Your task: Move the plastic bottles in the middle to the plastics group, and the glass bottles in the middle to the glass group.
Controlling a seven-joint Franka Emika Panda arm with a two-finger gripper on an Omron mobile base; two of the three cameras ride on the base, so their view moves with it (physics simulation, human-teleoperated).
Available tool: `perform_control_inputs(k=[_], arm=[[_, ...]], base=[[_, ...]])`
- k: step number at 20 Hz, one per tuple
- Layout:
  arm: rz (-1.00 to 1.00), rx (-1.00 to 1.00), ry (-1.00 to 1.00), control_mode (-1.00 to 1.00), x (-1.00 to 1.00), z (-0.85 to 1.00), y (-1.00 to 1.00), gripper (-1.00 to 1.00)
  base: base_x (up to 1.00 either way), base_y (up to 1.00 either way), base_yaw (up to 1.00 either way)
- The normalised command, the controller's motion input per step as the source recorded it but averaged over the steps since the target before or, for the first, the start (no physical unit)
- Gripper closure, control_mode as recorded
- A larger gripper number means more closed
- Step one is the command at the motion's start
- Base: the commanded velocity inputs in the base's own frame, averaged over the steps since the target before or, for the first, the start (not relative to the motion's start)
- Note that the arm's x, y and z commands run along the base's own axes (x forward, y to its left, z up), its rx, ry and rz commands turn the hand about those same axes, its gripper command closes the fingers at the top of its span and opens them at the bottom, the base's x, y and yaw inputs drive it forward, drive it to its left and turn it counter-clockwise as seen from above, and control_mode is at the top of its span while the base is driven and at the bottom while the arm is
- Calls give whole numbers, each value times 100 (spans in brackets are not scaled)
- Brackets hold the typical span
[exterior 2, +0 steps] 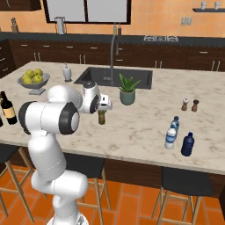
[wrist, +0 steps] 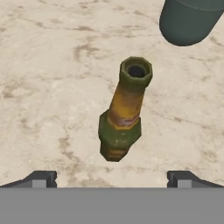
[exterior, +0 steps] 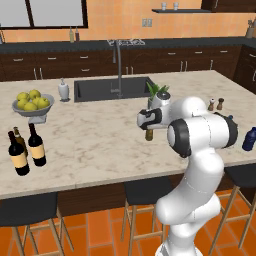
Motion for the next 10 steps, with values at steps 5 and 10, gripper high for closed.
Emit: perform_control_inputs(k=[5, 10], arm=[[0, 0, 0, -100, 15, -15, 0, -100], [0, 0, 0, -100, 17, -8, 0, -100]], base=[[0, 0, 0], [0, 0, 0]])
